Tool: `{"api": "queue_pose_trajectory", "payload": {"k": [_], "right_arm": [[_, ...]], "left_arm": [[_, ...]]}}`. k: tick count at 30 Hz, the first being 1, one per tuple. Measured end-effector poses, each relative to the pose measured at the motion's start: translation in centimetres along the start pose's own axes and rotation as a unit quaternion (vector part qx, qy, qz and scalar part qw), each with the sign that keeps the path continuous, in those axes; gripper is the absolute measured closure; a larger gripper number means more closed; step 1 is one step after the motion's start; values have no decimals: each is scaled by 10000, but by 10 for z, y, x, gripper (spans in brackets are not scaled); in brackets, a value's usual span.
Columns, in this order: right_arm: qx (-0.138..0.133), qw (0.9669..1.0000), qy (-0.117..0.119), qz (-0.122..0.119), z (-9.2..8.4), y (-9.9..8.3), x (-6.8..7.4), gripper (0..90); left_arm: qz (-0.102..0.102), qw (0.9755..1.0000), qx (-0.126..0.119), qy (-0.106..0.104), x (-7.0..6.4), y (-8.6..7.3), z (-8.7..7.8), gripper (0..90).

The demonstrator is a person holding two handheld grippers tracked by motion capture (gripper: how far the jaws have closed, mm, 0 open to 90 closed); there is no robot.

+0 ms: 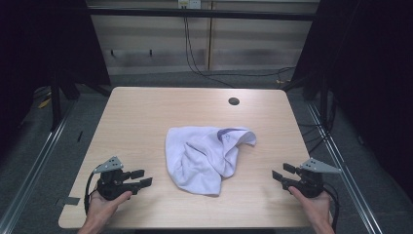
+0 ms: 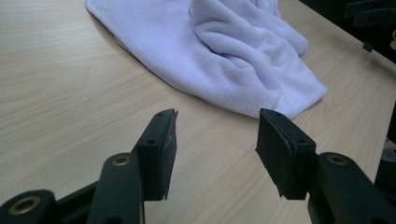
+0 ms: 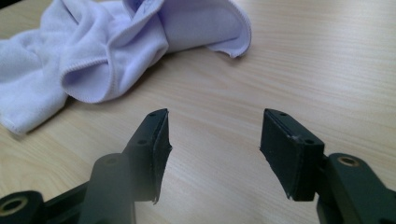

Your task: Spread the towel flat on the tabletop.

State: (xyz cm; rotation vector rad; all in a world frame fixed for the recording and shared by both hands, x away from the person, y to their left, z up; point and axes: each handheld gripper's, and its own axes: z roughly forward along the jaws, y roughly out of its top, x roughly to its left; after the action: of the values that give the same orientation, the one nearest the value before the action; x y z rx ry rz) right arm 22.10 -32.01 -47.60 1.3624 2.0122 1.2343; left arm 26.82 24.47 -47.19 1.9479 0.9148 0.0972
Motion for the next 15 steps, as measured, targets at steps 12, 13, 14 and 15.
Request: {"api": "queue_pose_trajectory", "payload": {"k": [12, 13, 14, 15], "right_arm": [[399, 9961, 791, 13, 27, 11, 8, 327], [372, 9950, 928, -15, 31, 15, 11, 329], [342, 9949, 939, -106, 35, 19, 15, 329], [360, 9940, 1017, -168, 40, 23, 18, 329]], "left_arm": [[-242, 9996, -122, -109, 15, 11, 18, 449], [-263, 9995, -94, -162, 17, 13, 20, 435], [-263, 9995, -82, -154, 18, 15, 23, 433], [-231, 9996, -91, -151, 19, 17, 25, 443]]}}
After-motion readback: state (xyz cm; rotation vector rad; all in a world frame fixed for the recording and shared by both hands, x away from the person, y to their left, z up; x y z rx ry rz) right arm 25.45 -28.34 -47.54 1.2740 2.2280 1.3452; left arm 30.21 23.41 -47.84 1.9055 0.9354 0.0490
